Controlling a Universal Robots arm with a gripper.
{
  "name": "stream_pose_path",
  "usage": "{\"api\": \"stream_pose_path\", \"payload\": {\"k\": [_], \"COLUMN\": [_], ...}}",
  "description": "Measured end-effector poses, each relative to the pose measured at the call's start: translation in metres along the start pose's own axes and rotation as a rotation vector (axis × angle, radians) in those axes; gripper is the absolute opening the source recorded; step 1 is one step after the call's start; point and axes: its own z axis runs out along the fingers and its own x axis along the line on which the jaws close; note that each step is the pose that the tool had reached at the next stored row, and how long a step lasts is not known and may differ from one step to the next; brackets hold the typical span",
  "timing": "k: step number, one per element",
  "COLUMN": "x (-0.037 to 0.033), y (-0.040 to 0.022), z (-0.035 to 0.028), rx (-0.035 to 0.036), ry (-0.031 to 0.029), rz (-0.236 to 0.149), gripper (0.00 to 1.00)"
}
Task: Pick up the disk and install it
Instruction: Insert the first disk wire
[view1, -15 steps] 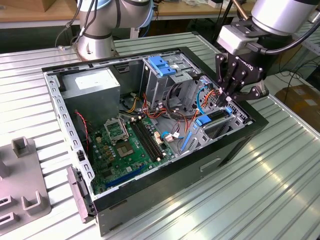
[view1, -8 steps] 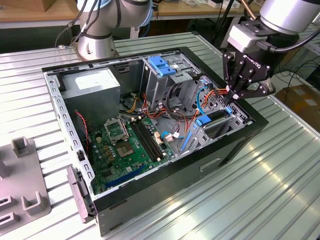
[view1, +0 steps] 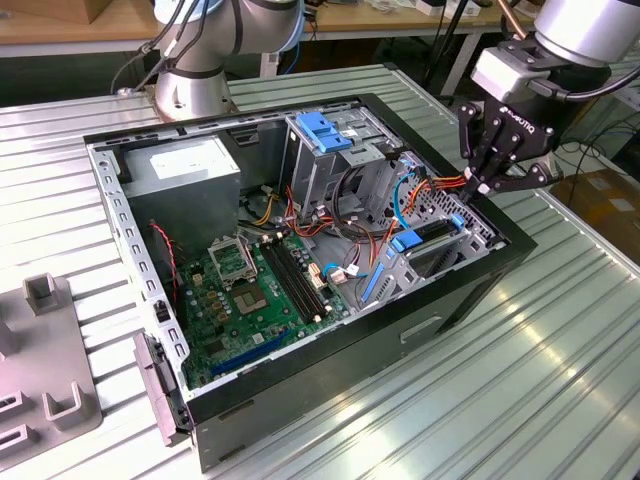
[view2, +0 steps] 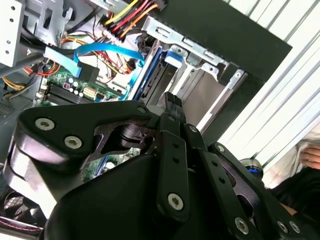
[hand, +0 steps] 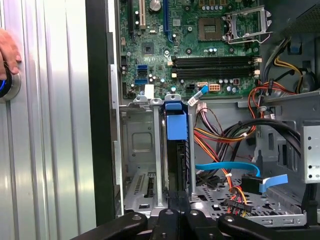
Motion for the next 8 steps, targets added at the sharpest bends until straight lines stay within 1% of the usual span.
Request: {"api": "stream_pose_path", "payload": {"k": [4,8], "x": [-0.0004,-0.0007], "y": [-0.0071,-0.0117], "z": [0.0001,0.0002], "rx": [0.0000,0.0000], "ry": [0.0000,-0.0001], "rz": [0.000,-0.009], "gripper": [0.10,0.10]}}
